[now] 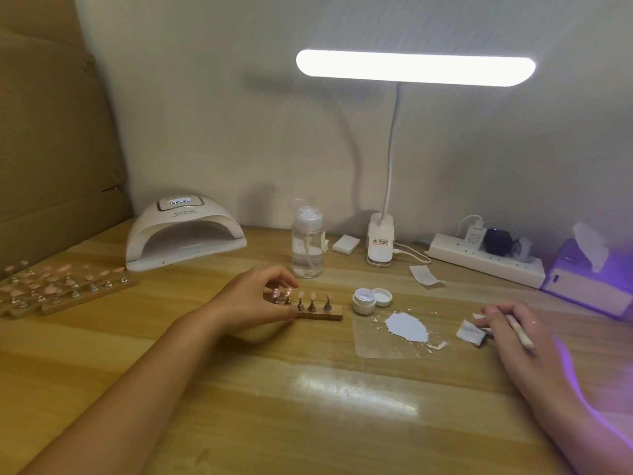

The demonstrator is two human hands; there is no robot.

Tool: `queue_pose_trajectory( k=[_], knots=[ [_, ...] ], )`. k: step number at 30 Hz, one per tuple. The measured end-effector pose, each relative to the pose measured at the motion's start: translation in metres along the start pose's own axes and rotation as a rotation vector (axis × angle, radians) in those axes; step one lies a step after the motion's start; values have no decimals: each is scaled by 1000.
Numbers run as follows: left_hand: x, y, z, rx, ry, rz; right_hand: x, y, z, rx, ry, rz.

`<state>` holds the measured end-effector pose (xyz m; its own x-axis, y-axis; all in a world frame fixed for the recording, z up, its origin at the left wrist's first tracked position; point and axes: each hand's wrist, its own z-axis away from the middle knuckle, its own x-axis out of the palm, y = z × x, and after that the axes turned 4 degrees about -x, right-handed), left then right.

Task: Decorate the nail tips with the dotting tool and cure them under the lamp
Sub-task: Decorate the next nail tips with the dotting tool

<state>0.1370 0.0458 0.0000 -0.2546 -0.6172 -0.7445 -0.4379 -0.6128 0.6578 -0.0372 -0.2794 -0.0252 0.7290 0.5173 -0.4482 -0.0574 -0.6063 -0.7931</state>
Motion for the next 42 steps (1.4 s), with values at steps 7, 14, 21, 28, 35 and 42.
queue_pose_trajectory(
  k=[7, 14, 21, 28, 35, 42],
  knots=[
    [12, 11, -1, 78, 180, -235, -1, -3, 2, -4, -15, -11],
    [13, 18, 0, 108, 227, -377, -2, -14, 8, -112, 68, 7],
    [13, 30, 4, 206, 280, -458, 5, -30, 15, -213, 102, -134],
    [2, 68, 11, 234, 346, -253, 19, -36, 18, 55, -161, -427],
    [78, 101, 32, 302, 111, 144, 23, -36, 21, 129, -133, -314],
    [94, 83, 25, 198, 139, 279, 22, -37, 21, 159, -177, -193]
  ],
)
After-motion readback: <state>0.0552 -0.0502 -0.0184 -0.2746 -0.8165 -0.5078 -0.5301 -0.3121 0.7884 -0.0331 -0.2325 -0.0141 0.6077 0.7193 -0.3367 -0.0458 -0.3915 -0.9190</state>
